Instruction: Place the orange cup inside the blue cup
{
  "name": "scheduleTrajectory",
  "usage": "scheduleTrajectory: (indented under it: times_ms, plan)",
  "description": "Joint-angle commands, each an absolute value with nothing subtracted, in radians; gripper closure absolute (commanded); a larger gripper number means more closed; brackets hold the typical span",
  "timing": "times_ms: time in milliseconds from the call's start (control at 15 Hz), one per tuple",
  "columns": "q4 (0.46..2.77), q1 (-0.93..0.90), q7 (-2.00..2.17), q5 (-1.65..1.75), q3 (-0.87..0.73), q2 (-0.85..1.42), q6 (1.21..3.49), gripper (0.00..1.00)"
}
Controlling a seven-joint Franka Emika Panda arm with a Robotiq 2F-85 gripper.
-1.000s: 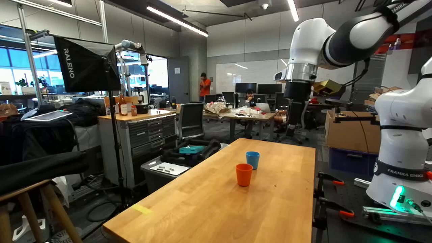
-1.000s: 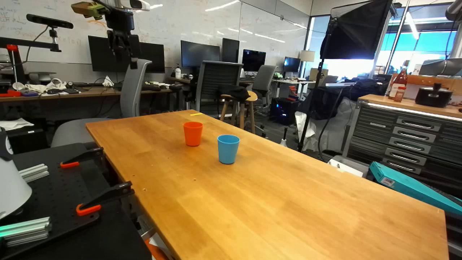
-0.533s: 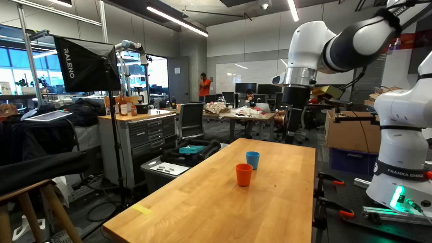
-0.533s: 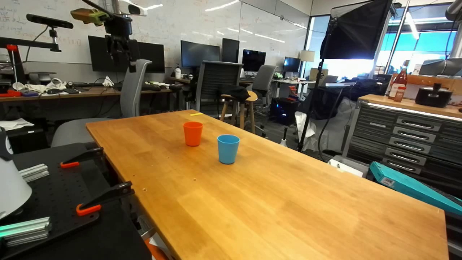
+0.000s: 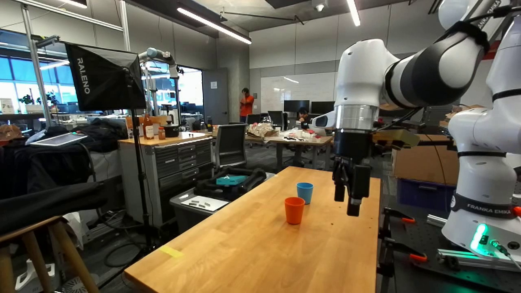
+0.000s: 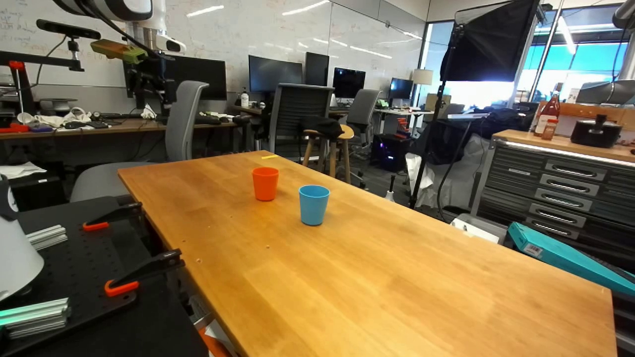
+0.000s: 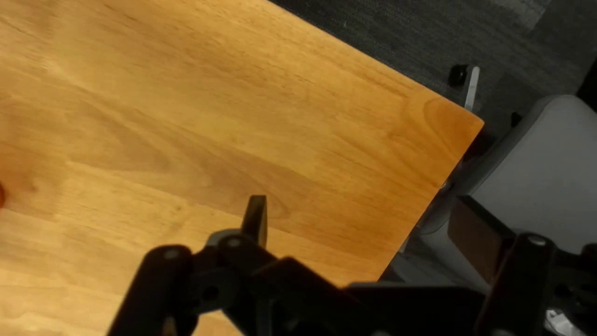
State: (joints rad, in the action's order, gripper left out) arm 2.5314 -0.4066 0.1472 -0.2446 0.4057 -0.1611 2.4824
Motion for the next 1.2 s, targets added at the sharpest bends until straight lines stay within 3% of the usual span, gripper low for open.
scheduleTrajectory:
  times_ms: [0,600,1133]
  plan:
    - [2.515,-0.411,0.143,-0.244,0.402,-0.138,2.48,0.0]
    - [2.468,-0.383,0.16,-0.208,0.388,-0.074,2.524,0.0]
    - [2.296,-0.226,0.509,0.211,0.23,0.14,2.674,0.0]
